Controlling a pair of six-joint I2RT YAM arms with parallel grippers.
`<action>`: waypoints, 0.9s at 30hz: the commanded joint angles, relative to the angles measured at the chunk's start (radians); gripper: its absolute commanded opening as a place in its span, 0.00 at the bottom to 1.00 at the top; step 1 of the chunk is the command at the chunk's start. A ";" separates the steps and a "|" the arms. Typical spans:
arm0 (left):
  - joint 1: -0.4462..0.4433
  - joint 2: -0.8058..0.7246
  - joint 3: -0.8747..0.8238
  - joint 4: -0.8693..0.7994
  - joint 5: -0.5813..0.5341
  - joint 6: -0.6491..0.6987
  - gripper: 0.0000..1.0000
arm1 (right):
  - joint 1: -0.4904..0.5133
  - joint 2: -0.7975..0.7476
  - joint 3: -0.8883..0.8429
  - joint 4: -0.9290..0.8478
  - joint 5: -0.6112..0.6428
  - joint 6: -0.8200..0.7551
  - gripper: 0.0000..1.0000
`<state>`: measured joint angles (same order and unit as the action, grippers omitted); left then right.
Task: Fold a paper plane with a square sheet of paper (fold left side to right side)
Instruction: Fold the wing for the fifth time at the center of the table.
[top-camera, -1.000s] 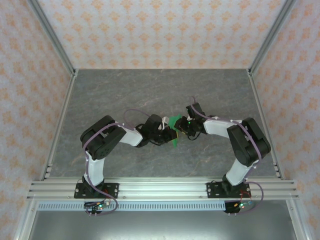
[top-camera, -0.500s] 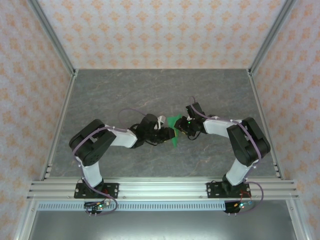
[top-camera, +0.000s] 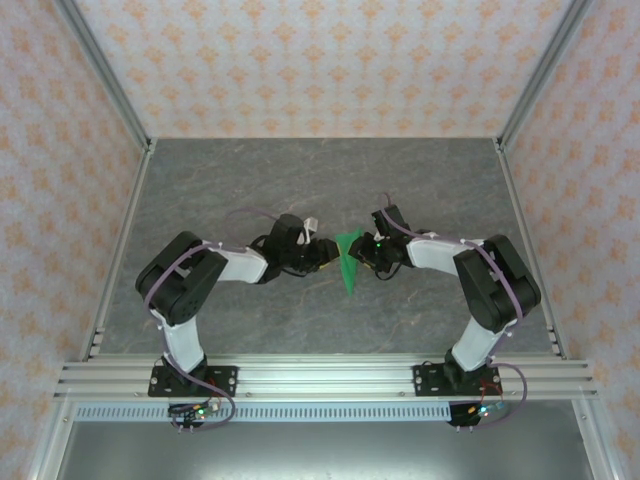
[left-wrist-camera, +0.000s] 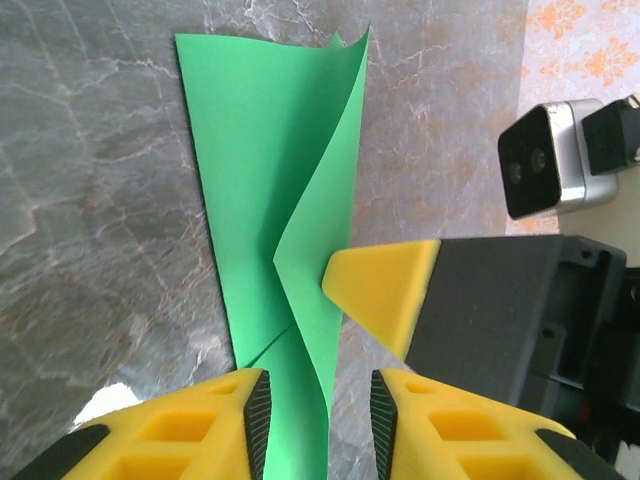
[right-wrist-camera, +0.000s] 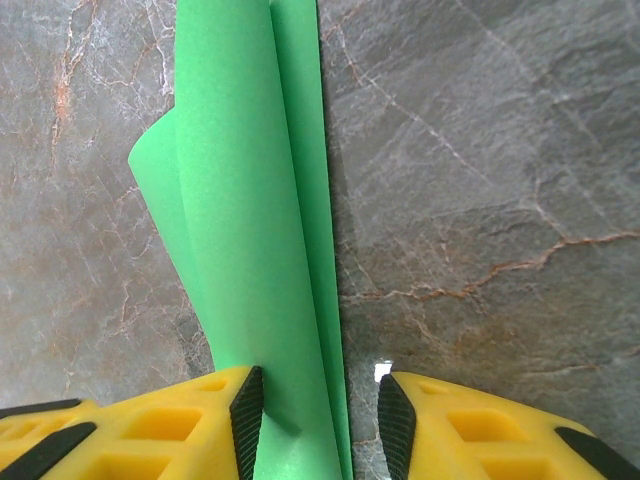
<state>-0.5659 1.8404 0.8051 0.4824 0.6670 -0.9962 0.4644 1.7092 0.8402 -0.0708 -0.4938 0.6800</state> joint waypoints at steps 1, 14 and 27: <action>0.004 0.025 0.034 0.040 0.037 -0.022 0.32 | 0.010 0.084 -0.016 0.002 0.031 -0.010 0.40; 0.004 0.110 0.074 0.078 0.062 -0.064 0.28 | 0.011 0.088 -0.013 0.008 0.023 -0.006 0.40; 0.004 0.160 0.094 0.124 0.094 -0.106 0.27 | 0.010 0.094 -0.006 0.007 0.018 -0.005 0.40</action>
<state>-0.5621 1.9869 0.8761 0.5728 0.7383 -1.0931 0.4633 1.7142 0.8463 -0.0772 -0.4969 0.6800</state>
